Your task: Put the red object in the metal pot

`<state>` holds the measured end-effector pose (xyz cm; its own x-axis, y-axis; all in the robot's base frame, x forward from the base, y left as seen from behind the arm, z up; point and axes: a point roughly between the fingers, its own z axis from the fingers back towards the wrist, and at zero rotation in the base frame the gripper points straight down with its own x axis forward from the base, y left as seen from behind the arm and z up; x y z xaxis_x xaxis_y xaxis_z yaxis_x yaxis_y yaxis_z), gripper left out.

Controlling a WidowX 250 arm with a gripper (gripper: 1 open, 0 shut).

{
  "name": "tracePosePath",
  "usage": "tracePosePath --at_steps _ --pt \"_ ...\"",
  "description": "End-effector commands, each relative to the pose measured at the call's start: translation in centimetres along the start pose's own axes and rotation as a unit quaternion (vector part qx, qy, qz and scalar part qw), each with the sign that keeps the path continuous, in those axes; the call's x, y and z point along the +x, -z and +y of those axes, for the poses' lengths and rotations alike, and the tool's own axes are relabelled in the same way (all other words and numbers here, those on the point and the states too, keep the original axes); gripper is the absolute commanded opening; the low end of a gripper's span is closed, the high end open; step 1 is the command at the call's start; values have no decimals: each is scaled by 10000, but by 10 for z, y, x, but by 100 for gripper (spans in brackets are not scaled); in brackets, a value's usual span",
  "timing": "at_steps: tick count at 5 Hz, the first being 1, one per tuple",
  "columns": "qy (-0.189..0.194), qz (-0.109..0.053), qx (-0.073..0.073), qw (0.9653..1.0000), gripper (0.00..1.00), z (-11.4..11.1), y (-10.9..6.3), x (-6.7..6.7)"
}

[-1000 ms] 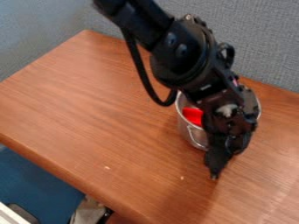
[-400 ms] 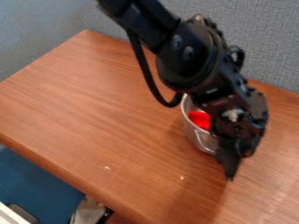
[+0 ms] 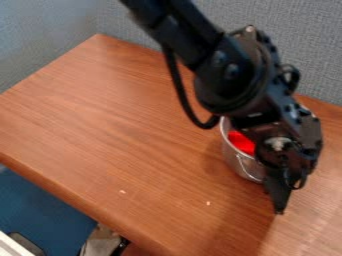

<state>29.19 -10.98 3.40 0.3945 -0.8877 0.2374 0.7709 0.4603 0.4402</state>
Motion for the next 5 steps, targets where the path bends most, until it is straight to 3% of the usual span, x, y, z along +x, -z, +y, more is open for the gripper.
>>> tracePosePath --at_steps 1,2,3,4,5 --pt "-25 -380 433 9983 0 32 -24 -12" --pt "24 -259 336 9991 0 55 -32 -31" --pt "295 -232 74 9993 0 56 -35 -31" --pt "520 -383 -216 9977 100 34 -34 -31" --pt "691 -486 -514 9951 0 15 -27 -37"
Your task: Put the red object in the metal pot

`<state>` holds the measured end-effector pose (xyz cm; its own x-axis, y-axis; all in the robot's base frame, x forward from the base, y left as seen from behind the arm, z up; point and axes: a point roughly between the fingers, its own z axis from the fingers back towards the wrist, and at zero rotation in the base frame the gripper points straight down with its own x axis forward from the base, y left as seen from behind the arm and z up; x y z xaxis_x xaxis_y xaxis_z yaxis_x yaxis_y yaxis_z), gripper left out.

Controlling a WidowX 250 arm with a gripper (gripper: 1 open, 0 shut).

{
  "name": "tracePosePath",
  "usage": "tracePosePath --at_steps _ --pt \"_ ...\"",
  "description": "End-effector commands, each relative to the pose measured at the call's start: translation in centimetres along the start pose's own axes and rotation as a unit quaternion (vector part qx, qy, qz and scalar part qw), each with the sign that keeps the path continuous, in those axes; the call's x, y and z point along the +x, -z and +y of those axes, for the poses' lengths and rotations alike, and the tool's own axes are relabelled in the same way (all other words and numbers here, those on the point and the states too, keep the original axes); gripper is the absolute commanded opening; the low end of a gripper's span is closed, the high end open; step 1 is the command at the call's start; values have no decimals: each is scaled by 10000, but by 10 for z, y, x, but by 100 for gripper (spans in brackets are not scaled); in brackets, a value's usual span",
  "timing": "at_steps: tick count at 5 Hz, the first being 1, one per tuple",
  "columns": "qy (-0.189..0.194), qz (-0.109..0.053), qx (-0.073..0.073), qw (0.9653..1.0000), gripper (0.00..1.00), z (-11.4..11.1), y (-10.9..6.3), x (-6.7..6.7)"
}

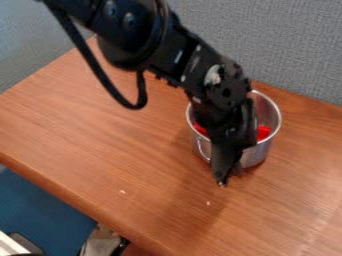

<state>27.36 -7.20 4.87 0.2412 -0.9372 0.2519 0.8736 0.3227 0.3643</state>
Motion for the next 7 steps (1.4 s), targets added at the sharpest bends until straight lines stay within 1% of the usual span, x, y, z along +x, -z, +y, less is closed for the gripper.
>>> tracePosePath --at_steps 1,2,3,4,5,6,7 --pt "220 -229 -129 9994 100 -9 -2 0" --pt "319 -461 -139 9983 0 -10 -11 6" --pt "402 -671 -93 9969 100 -6 -23 13" --pt "393 -724 -22 9966 0 -12 -30 12" --pt "327 -742 42 9967 100 -16 -34 9" --pt "502 -823 24 9953 100 -11 -30 16" --pt "99 -749 93 9971 100 -7 -30 13"
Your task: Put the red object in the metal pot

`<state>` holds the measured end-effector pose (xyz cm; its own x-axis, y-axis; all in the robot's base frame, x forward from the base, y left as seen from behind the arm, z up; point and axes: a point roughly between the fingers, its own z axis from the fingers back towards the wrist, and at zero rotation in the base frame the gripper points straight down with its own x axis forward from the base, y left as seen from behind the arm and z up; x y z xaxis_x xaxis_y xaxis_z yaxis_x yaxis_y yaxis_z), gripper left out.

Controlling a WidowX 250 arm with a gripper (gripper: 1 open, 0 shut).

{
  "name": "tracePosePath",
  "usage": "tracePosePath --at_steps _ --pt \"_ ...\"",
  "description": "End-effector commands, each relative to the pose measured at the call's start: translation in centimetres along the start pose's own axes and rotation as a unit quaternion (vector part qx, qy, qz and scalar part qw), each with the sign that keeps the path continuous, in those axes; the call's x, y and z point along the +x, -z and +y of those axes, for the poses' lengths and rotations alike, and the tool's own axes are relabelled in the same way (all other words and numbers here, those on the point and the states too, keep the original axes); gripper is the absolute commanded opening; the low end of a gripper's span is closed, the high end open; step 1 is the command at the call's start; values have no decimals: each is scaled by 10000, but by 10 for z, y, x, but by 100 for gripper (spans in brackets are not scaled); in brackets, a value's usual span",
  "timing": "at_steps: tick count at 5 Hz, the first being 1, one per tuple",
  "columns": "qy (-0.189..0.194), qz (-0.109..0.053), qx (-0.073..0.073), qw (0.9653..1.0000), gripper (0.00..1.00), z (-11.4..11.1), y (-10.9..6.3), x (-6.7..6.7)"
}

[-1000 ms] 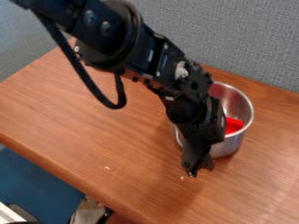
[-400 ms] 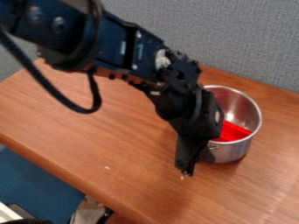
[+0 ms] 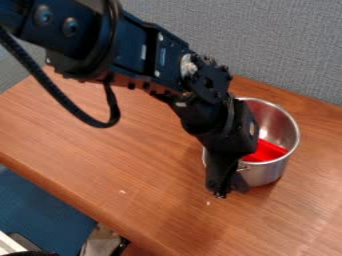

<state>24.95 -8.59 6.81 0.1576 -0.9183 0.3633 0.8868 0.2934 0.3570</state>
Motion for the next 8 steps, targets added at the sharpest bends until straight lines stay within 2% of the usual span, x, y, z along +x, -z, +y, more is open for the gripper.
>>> tracePosePath --at_steps 1,2,3,4,5,6,7,8 --pt "413 -250 8 9988 100 24 -17 2" --pt "649 -501 -8 9966 100 58 -43 4" --pt "813 -566 -93 9950 100 95 -69 -9" --pt "-209 -259 607 9976 100 115 -94 -34" --pt "-1262 102 1182 9849 100 109 -109 -54" --pt "-1191 67 959 9882 100 109 -96 -43" --pt "-1018 101 757 9919 100 110 -99 -38" --pt "-901 71 465 9948 100 111 -77 -21"
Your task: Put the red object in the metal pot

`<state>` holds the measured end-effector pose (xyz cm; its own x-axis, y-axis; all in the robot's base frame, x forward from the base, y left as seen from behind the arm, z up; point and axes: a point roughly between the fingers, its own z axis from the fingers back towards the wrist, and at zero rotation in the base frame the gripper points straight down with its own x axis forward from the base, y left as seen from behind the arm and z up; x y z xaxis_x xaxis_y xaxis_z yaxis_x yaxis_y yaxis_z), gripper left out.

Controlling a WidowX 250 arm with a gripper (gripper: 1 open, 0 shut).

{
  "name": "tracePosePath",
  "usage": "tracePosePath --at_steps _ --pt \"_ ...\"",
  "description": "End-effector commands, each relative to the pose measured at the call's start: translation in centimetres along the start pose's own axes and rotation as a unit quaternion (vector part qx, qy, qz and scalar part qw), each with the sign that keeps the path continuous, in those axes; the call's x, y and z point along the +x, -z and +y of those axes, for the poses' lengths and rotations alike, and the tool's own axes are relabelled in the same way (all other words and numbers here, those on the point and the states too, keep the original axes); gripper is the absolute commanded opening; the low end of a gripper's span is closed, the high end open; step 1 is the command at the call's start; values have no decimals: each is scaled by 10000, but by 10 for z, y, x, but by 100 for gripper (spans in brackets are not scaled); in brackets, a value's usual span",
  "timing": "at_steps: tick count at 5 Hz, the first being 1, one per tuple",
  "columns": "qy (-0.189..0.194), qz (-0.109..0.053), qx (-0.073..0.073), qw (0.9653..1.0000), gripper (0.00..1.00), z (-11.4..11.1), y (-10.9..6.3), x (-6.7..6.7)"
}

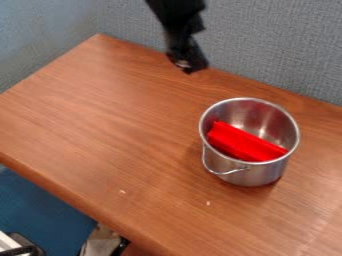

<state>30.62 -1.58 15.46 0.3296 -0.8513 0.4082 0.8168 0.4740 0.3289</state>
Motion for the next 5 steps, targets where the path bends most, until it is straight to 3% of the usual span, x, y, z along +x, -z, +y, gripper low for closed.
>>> tracePosePath --at_steps 1,2,3,4,5 --pt "229 -158 -36 9996 100 9 21 29" --pt "143 -99 -170 9997 0 27 33 25" --pt "69 -84 -315 9994 100 34 44 28" --pt "-15 15 -462 9989 0 49 52 23" --pt "-189 158 -561 9981 0 46 56 16"
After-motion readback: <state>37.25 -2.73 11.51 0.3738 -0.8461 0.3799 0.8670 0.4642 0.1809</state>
